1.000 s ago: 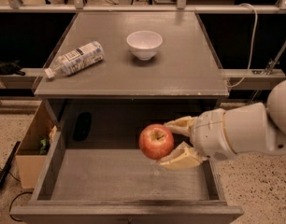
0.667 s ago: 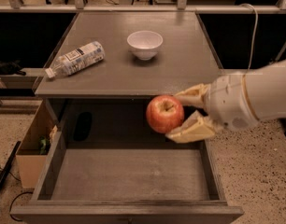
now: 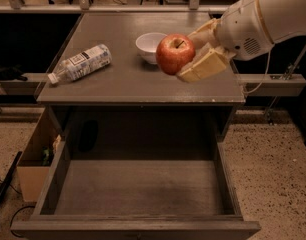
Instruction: Pick apple from top drawer and place on counter
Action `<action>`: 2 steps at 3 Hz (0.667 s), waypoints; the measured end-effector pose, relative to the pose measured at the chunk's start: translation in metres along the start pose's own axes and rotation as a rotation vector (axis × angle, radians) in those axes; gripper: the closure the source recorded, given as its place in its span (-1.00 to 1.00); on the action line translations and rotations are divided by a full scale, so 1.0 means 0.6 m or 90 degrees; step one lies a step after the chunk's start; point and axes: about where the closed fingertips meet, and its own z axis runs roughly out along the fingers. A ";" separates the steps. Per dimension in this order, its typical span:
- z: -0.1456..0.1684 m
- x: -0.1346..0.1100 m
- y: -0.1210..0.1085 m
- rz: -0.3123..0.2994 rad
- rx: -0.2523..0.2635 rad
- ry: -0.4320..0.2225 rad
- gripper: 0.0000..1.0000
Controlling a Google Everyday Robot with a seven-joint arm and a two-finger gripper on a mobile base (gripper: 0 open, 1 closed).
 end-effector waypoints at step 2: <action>0.007 -0.011 -0.034 -0.026 0.001 0.018 1.00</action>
Offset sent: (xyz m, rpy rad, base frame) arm 0.0546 0.0026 0.0183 -0.0939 -0.0573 0.0343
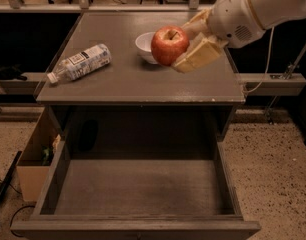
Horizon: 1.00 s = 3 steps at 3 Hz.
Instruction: Pick apple from top drawer and place on counter
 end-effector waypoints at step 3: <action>0.049 0.078 -0.118 0.027 -0.011 0.040 1.00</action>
Offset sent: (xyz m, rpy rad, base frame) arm 0.0953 -0.0235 -0.0288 -0.0769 0.0552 -0.0211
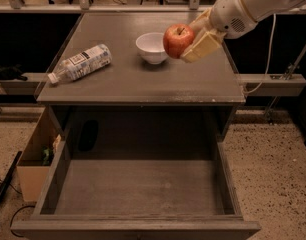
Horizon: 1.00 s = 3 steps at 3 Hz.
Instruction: Pick apple from top drawer and place on counter
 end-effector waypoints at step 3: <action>0.074 0.124 -0.024 0.096 -0.005 -0.003 1.00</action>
Offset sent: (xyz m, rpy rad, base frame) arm 0.0386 -0.0453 -0.0867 0.0867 0.1043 -0.1432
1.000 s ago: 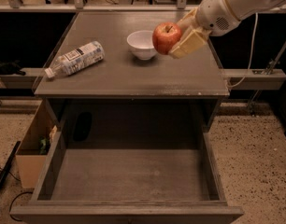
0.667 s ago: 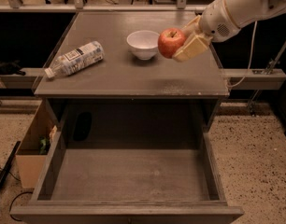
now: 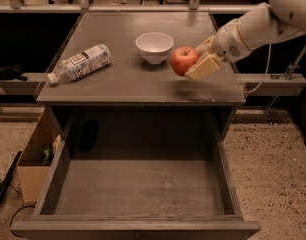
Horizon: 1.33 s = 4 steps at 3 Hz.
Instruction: Pick apple from top drawer and place on counter
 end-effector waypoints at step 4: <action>0.024 0.029 0.015 0.014 -0.011 0.013 -0.46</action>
Offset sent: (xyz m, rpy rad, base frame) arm -0.0043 -0.0015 -0.0192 -0.0086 0.0248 -0.0083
